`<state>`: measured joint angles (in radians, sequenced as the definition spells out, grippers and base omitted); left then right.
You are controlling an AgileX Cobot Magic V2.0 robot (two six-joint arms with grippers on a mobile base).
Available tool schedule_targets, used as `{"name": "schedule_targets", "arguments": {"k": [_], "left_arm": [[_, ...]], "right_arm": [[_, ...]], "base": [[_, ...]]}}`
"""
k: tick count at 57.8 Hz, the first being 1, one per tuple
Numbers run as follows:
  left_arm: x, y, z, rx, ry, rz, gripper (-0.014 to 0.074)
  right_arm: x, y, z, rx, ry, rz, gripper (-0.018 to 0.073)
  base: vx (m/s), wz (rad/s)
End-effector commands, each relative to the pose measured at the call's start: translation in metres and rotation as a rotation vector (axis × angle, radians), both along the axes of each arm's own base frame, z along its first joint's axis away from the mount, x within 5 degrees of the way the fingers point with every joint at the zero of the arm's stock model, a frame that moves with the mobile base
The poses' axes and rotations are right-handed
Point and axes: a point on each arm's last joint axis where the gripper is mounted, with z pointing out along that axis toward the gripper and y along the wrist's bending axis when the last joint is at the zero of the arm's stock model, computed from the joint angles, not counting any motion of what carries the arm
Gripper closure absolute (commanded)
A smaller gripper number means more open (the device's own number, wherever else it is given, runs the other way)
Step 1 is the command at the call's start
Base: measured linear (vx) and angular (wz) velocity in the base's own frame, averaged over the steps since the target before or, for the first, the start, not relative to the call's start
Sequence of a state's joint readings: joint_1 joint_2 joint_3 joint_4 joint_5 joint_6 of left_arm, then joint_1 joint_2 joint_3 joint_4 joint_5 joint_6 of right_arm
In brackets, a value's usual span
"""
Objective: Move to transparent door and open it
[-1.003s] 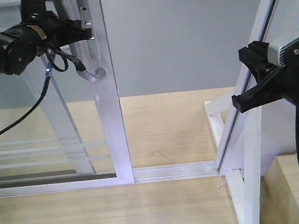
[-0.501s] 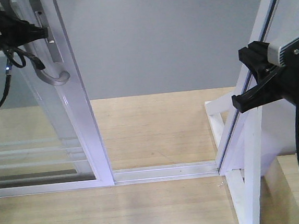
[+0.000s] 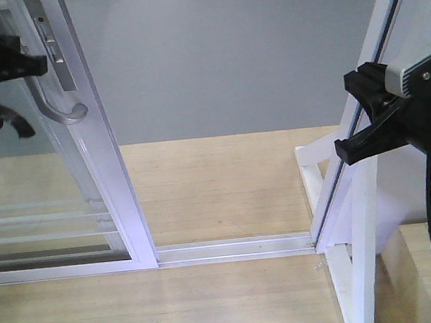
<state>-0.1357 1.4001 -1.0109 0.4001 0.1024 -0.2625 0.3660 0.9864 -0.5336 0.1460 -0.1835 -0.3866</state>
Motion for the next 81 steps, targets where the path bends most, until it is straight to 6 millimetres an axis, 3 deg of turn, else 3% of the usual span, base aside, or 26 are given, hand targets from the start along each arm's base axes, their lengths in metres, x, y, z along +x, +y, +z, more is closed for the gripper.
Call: {"name": "schedule_targets", "arguments": {"k": [1, 9, 20, 28, 42, 51, 56, 81], "left_arm": [[-0.03, 0.0, 0.023, -0.03, -0.135, -0.033, 0.0599], [-0.081, 0.006, 0.019, -0.05, -0.195, -0.05, 0.0599], [-0.145, 0.014, 0.006, -0.072, -0.27, -0.053, 0.0599], [-0.19, 0.022, -0.006, -0.183, -0.309, -0.009, 0.0599], [-0.245, 0.033, -0.037, -0.289, -0.245, 0.063, 0.0599], [-0.264, 0.036, -0.041, -0.299, -0.274, 0.069, 0.0599], [-0.269, 0.037, -0.04, -0.307, -0.305, 0.065, 0.0599], [-0.27, 0.037, -0.04, -0.313, -0.31, 0.066, 0.0599]], "right_arm": [[-0.005, -0.003, 0.024, 0.039, -0.128, -0.01, 0.0564], [-0.025, -0.01, 0.038, 0.045, -0.157, 0.001, 0.0564], [-0.071, -0.024, 0.052, 0.05, -0.151, 0.032, 0.0563], [-0.103, -0.034, 0.051, 0.038, -0.114, 0.058, 0.0563], [-0.137, -0.049, 0.047, 0.029, -0.114, 0.036, 0.0563], [-0.137, -0.054, 0.032, 0.048, -0.092, -0.016, 0.0563], [-0.137, -0.054, 0.033, 0.077, -0.105, -0.02, 0.0563], [-0.137, -0.053, 0.038, 0.093, -0.148, -0.014, 0.0559]], "base": [[0.0, 0.0], [0.0, 0.0], [0.0, 0.0], [0.0, 0.0], [0.0, 0.0], [0.0, 0.0], [0.0, 0.0], [0.0, 0.0]]}}
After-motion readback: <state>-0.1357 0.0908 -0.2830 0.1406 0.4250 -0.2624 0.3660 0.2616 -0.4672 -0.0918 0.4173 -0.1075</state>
